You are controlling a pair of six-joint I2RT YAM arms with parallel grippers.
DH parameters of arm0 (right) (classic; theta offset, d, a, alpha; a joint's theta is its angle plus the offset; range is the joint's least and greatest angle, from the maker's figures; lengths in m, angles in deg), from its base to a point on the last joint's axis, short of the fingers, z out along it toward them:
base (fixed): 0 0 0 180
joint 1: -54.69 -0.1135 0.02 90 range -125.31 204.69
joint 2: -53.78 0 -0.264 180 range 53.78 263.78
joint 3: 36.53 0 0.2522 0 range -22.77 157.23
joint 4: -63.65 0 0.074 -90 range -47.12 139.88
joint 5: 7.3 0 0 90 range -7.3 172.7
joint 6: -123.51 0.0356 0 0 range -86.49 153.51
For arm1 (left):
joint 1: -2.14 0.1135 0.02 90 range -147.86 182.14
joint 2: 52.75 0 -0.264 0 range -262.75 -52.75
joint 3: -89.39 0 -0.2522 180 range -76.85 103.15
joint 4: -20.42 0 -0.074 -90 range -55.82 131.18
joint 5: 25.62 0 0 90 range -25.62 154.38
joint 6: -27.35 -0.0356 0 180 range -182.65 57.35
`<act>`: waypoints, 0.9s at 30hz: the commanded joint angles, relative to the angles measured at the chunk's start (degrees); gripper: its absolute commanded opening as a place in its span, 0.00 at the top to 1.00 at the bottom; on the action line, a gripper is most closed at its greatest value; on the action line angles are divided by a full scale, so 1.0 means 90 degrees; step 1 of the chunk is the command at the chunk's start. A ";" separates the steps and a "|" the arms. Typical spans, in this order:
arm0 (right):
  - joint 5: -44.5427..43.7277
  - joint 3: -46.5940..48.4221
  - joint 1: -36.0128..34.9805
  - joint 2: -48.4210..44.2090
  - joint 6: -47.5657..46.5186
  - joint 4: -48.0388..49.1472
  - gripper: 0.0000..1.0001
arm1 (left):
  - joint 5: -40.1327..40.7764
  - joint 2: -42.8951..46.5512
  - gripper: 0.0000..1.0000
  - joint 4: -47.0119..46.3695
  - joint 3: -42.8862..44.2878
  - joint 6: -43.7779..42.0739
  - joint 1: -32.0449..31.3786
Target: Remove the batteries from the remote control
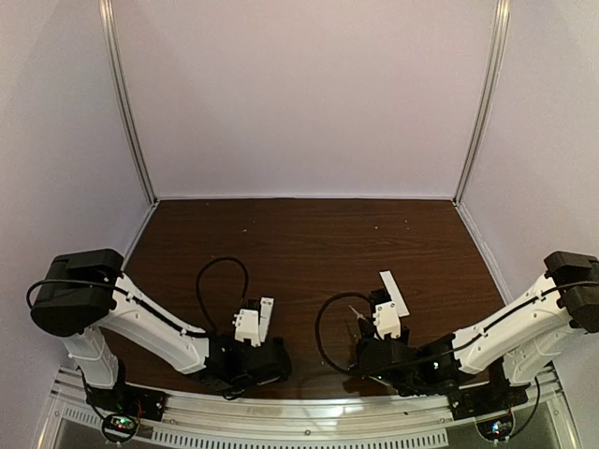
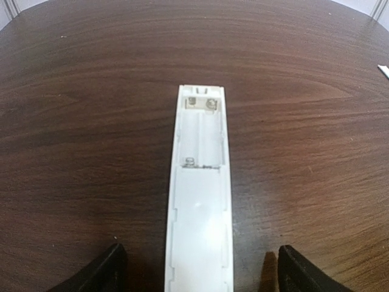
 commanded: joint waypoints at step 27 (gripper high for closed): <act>0.0960 0.0645 0.0007 0.1301 0.0241 0.0563 0.98 | -0.1027 0.2580 0.04 -0.0078 -0.1129 -0.1956 -0.0146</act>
